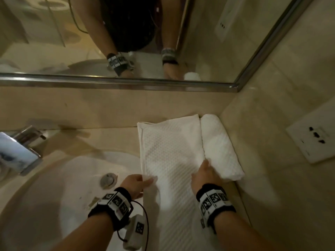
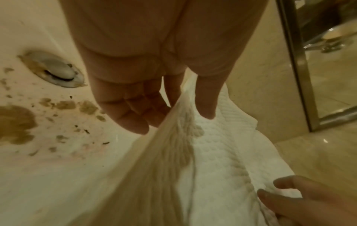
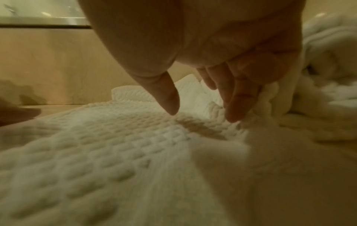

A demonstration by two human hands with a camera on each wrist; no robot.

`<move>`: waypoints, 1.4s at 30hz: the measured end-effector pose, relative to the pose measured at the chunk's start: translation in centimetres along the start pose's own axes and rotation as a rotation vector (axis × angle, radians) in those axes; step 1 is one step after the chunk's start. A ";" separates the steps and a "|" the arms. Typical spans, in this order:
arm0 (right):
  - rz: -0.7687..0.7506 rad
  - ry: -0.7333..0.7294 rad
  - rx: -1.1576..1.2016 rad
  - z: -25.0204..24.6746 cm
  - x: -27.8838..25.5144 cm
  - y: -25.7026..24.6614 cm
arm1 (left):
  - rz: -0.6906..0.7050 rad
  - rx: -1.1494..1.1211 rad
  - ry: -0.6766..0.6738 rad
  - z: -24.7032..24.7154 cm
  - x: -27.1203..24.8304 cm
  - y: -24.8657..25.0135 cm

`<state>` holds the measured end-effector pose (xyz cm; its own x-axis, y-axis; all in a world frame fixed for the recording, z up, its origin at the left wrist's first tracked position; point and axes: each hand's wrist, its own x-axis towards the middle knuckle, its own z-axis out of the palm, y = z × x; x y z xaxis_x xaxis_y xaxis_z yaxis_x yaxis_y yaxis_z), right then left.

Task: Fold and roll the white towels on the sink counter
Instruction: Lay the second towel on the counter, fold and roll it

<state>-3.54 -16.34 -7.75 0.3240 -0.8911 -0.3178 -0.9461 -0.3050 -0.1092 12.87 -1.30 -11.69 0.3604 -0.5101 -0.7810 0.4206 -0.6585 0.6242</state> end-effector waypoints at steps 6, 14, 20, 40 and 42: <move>0.222 -0.089 -0.050 1.2 0.4 0.7 | 0.051 0.133 -0.089 0.7 -0.9 -0.6; 0.200 -0.079 0.728 -0.3 -2.0 4.8 | 0.216 0.087 -0.084 1.1 -2.7 0.0; -0.039 0.286 0.600 -6.4 0.2 2.5 | 0.453 -0.186 0.063 0.8 -2.6 5.7; 0.028 -0.035 0.441 -0.6 -7.4 10.0 | 0.322 0.429 0.335 0.4 -8.3 -3.9; 0.098 -0.177 0.414 1.6 -10.1 12.3 | 0.326 0.486 0.313 1.4 -10.2 -6.3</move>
<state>-18.48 -10.55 -7.39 0.2622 -0.8269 -0.4974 -0.9041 -0.0303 -0.4263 5.42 7.23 -7.69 0.6611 -0.5890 -0.4648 -0.1476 -0.7095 0.6891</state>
